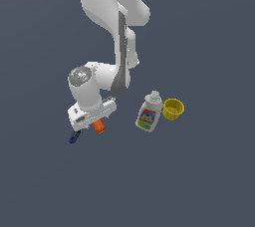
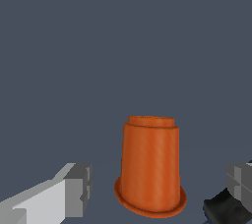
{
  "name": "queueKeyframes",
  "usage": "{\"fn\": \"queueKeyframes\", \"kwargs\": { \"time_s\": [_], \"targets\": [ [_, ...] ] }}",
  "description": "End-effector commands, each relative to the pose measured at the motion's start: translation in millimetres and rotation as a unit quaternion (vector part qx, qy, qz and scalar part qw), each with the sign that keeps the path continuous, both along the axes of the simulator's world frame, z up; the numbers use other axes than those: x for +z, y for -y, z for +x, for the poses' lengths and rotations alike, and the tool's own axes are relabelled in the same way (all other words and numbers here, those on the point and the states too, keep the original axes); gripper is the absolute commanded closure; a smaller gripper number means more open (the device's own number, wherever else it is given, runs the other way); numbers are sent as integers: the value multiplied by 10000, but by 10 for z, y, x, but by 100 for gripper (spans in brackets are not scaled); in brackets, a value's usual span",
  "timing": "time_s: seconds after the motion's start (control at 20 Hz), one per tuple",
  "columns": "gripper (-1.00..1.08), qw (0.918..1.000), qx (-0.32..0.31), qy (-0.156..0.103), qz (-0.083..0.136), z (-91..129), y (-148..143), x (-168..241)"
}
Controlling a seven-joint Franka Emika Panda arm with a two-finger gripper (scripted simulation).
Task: Pick up a designated object from a clutter of objects.
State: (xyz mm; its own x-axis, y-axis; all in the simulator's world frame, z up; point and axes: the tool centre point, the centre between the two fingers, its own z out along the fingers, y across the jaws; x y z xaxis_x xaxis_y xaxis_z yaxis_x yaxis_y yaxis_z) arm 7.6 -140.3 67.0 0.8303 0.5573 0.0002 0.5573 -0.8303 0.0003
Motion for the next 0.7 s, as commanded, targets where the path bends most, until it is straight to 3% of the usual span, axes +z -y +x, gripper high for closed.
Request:
{"fn": "queueKeyframes", "kwargs": {
  "time_s": [0.0,0.45,0.5,0.65],
  "targets": [
    [-92,10000,2,-4,1,-9,1,-123],
    [-92,10000,10,-2,1,-3,4,-364],
    [108,10000,10,-2,1,-3,4,-364],
    [108,10000,10,-2,1,-3,4,-364]
  ]
}}
